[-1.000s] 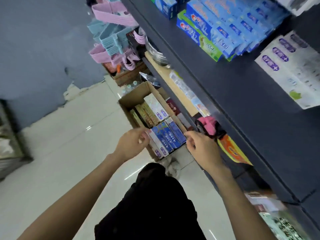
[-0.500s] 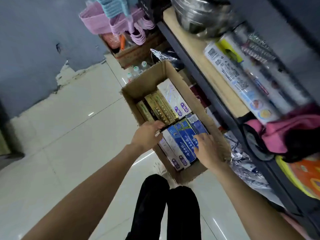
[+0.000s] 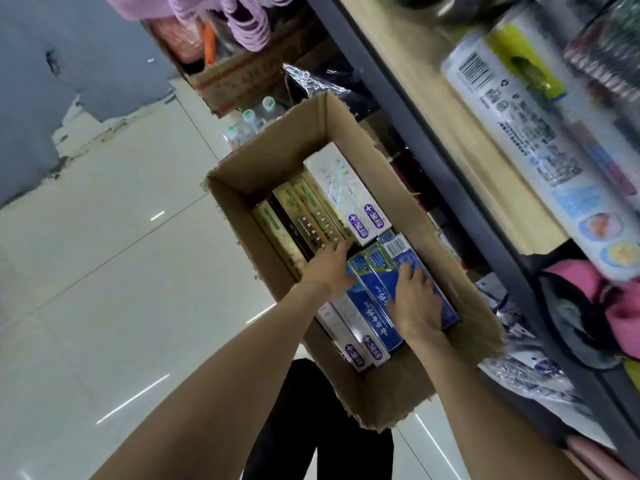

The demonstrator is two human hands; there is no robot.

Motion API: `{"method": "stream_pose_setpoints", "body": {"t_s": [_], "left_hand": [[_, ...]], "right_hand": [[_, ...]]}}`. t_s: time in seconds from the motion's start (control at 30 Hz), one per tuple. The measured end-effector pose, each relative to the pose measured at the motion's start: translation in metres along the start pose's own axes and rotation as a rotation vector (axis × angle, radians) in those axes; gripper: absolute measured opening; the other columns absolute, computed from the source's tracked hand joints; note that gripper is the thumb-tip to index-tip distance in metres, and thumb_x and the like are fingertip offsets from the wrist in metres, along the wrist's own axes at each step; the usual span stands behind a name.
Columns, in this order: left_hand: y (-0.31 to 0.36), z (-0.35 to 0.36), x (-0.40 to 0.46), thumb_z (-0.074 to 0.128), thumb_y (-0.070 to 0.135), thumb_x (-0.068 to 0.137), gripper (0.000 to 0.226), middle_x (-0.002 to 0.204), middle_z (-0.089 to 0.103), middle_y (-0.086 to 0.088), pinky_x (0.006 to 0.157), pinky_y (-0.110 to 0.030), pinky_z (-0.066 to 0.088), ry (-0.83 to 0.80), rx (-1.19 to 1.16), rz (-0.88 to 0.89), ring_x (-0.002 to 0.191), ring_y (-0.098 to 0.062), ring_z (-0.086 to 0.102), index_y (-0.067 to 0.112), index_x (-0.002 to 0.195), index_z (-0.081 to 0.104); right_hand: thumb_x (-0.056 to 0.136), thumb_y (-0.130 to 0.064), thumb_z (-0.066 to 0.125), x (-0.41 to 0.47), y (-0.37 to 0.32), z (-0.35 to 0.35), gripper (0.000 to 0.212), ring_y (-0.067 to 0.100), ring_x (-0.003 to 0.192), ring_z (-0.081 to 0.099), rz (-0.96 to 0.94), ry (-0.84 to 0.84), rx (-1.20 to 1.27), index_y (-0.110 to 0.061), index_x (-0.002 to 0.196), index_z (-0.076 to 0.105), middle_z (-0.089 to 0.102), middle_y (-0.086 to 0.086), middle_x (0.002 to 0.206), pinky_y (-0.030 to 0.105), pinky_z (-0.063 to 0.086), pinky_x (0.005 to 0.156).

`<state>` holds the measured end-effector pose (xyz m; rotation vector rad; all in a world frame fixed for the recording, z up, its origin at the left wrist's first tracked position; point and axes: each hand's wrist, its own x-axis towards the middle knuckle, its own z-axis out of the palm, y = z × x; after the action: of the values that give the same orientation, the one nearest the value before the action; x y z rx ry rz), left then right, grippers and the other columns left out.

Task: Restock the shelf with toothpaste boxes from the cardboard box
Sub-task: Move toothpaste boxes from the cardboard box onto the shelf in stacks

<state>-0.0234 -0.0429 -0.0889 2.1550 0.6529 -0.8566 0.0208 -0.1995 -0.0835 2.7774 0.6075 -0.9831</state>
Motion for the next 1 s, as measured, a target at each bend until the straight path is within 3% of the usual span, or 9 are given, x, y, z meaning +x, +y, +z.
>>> {"method": "stream_pose_setpoints", "body": {"t_s": [0.17,0.37,0.57,0.67,0.77,0.87,0.93,1.0], "left_hand": [[0.013,0.012,0.009,0.061,0.028,0.088,0.069,0.137,0.042,-0.011,0.094,-0.036,0.042,0.041,0.042,0.125,0.121,-0.028,0.045,0.017,0.146,0.026],[0.011,0.026,0.019,0.063,0.040,0.085,0.082,0.146,0.035,-0.014,0.110,-0.041,0.030,-0.003,0.149,-0.047,0.135,-0.031,0.033,0.009,0.146,0.018],[0.020,0.035,0.027,0.063,0.039,0.083,0.063,0.127,0.054,-0.014,0.094,-0.036,0.040,0.115,0.069,-0.007,0.115,-0.031,0.049,0.008,0.133,0.040],[0.021,0.040,0.020,0.068,0.036,0.080,0.070,0.131,0.045,-0.012,0.090,-0.035,0.042,0.109,-0.053,0.028,0.113,-0.031,0.050,0.011,0.138,0.038],[0.020,0.042,0.018,0.077,0.034,0.073,0.084,0.135,0.037,-0.014,0.098,-0.037,0.039,0.078,-0.066,0.043,0.120,-0.032,0.043,0.012,0.141,0.034],[0.020,0.036,0.020,0.075,0.020,0.076,0.073,0.137,0.034,-0.016,0.107,-0.039,0.032,0.015,0.107,0.108,0.127,-0.034,0.033,0.013,0.139,0.039],[0.020,0.026,0.019,0.072,0.013,0.080,0.063,0.136,0.035,-0.012,0.106,-0.040,0.036,-0.013,0.304,0.204,0.125,-0.032,0.037,0.017,0.136,0.043],[0.022,0.009,0.015,0.072,0.021,0.081,0.061,0.135,0.039,-0.008,0.098,-0.038,0.046,-0.020,0.469,0.330,0.121,-0.027,0.043,0.024,0.135,0.044]], "right_hand": [[0.077,-0.028,0.073,-0.021,0.008,-0.022,0.056,0.028,0.112,0.052,0.063,0.107,0.221,-0.013,0.121,0.041,0.051,0.011,0.123,0.039,0.050,0.083],[0.081,-0.026,0.068,-0.055,0.018,-0.033,0.043,0.029,0.076,0.065,0.114,0.303,0.351,-0.008,0.109,0.040,0.067,0.015,0.091,0.031,0.044,0.062],[0.084,-0.027,0.064,-0.050,0.027,-0.026,0.039,0.027,0.074,0.066,0.131,0.334,0.459,-0.013,0.109,0.038,0.069,0.012,0.091,0.027,0.039,0.057],[0.085,-0.029,0.063,-0.054,0.030,-0.025,0.039,0.026,0.070,0.065,0.132,0.326,0.501,-0.018,0.107,0.033,0.069,0.008,0.088,0.028,0.042,0.056],[0.085,-0.027,0.065,-0.058,0.033,-0.028,0.040,0.019,0.067,0.059,0.107,0.331,0.567,-0.018,0.107,0.033,0.069,0.005,0.089,0.021,0.032,0.050],[0.085,-0.025,0.066,-0.062,0.036,-0.035,0.039,0.012,0.070,0.056,0.074,0.308,0.651,-0.016,0.109,0.036,0.067,0.001,0.093,0.010,0.030,0.051],[0.085,-0.023,0.067,-0.068,0.037,-0.042,0.040,0.008,0.073,0.053,0.062,0.277,0.733,-0.013,0.112,0.041,0.064,-0.003,0.095,0.003,0.035,0.054],[0.084,-0.024,0.068,-0.077,0.039,-0.054,0.039,0.008,0.078,0.058,0.036,0.262,0.851,-0.017,0.114,0.044,0.064,-0.007,0.096,0.002,0.037,0.060]]}}
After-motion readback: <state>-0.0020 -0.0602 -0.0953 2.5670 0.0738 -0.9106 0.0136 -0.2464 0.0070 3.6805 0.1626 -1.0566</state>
